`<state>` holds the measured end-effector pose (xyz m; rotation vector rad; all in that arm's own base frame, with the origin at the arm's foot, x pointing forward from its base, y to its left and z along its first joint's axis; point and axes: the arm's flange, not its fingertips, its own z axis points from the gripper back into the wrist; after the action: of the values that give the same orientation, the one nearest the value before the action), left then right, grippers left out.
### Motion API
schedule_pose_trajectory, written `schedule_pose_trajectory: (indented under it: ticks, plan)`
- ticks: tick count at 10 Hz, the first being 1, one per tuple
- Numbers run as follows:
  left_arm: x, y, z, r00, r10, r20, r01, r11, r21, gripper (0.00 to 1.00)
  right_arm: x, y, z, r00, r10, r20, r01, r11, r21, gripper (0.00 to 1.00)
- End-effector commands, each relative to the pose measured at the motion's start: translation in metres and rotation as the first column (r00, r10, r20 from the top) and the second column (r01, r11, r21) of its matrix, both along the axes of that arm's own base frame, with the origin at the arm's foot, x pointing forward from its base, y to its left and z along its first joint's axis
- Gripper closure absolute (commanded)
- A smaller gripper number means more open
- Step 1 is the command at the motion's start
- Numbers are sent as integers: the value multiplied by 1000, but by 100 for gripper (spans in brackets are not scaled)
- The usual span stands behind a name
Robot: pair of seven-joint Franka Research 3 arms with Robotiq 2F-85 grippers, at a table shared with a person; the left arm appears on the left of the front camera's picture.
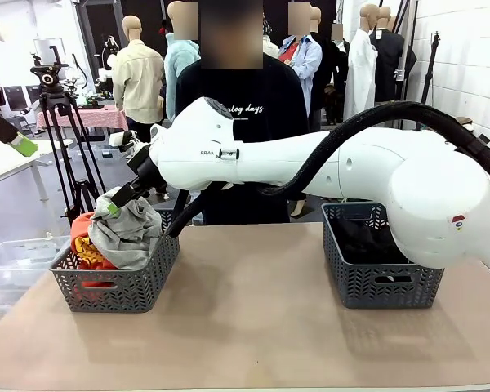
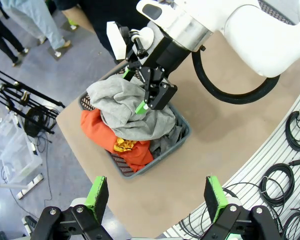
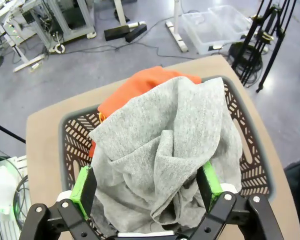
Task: Sort the tops and bottoms.
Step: Sort the clothes according to human instructions.
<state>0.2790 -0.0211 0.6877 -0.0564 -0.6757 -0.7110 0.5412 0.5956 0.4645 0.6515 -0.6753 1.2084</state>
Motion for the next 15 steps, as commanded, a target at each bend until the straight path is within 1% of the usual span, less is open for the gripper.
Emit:
schedule_pose_trajectory:
  ticks: [1,3,5,6,7,8,9,10,11,12,14,15]
  plan:
    - [1,0,2,1000,8,-1,-8,1000,6,0,1,0,1,1000,1,-6,-1,1000,3,0]
    - [1,0,2,1000,8,-1,-8,1000,6,0,0,0,0,1000,0,0,0,1000,0,0]
    - [1,0,2,1000,8,-1,-8,1000,6,0,-1,5,12,999,41,7,-41,999,-21,0]
    - [1,0,2,1000,8,-1,-8,1000,6,0,-5,5,18,999,45,14,-44,998,-33,0]
    - [1,0,2,1000,8,-1,-8,1000,6,0,-12,0,30,999,26,35,-24,998,-53,0]
    - [1,0,2,1000,8,-1,-8,1000,6,0,-23,-13,46,998,-9,61,14,996,-86,0]
    - [1,0,2,1000,8,-1,-8,1000,6,0,-36,-34,63,996,-46,75,56,988,-146,0]
    - [1,0,2,1000,8,-1,-8,1000,6,0,-51,-64,83,987,-124,101,141,972,-190,0]
    - [1,0,2,1000,8,-1,-8,1000,6,0,-65,-92,99,972,-201,120,223,950,-220,0]
    - [1,0,2,1000,8,-1,-8,1000,6,0,-81,-119,113,955,-271,119,293,922,-254,0]
    - [1,0,2,1000,8,-1,-8,1000,6,0,-117,-175,134,920,-378,102,391,882,-261,0]
    - [1,0,2,1000,8,-1,-8,1000,6,0,-141,-196,141,899,-426,98,437,869,-234,0]
